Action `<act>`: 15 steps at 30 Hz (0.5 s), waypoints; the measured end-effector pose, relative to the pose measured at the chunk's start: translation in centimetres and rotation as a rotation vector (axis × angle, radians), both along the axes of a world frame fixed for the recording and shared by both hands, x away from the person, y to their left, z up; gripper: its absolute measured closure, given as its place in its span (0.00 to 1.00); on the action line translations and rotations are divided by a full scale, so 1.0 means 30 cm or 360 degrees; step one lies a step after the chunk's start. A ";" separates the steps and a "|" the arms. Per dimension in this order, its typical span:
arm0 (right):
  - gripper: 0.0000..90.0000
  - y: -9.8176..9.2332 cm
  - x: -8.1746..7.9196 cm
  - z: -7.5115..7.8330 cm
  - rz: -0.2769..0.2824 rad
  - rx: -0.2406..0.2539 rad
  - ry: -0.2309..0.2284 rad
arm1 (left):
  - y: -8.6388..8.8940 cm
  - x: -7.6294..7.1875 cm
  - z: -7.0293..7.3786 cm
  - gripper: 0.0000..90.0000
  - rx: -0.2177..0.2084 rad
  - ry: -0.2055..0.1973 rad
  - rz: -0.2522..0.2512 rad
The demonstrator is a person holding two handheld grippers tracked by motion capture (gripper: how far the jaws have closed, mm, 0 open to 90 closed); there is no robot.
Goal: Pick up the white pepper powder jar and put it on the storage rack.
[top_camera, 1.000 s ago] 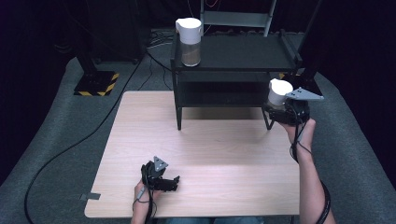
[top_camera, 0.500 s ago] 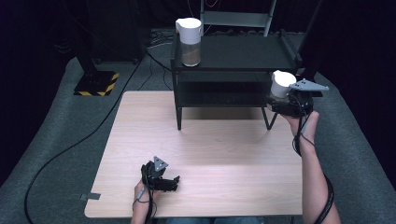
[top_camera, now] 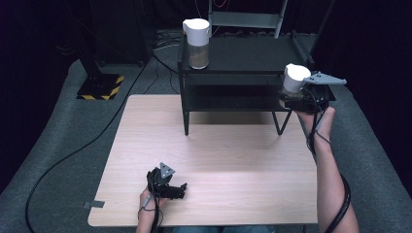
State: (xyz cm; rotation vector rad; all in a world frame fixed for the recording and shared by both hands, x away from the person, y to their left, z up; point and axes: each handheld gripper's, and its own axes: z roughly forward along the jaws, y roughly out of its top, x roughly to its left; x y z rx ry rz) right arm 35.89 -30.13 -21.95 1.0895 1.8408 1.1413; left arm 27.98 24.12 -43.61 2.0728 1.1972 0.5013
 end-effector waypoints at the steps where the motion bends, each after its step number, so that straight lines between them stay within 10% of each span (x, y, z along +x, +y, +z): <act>1: 0.33 0.000 0.001 0.004 0.0000 -0.0001 -0.0003 | 0.000 0.000 0.000 0.01 0.0000 0.0000 0.0000; 15: 0.33 -0.003 0.005 0.078 0.0004 0.0014 -0.0035 | 0.000 0.000 0.000 0.01 0.0000 0.0000 0.0000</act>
